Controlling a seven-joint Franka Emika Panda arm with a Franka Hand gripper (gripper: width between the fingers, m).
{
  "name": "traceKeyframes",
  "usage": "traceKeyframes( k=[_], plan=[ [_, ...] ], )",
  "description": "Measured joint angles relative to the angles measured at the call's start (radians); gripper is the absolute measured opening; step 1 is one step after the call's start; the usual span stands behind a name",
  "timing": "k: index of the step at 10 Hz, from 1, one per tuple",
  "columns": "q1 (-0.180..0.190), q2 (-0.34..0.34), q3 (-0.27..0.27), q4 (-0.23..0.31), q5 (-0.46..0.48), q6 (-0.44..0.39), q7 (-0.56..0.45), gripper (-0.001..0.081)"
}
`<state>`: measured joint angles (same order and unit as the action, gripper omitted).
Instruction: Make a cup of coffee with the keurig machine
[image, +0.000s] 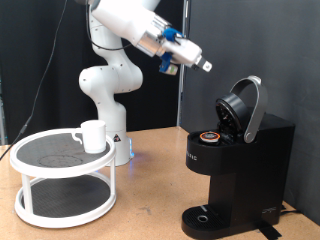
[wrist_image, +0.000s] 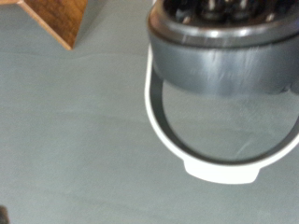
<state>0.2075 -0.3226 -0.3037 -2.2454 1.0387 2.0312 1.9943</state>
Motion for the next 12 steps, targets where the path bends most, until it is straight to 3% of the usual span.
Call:
traceKeyframes(
  k=[3, 6, 12],
  plan=[
    [0.002, -0.001, 0.000, 0.008, 0.034, 0.000, -0.001, 0.0734],
    [0.023, 0.013, 0.017, 0.070, 0.087, -0.030, 0.027, 0.0734],
    [0.039, 0.113, 0.146, 0.252, -0.110, -0.025, 0.239, 0.0734]
  ],
)
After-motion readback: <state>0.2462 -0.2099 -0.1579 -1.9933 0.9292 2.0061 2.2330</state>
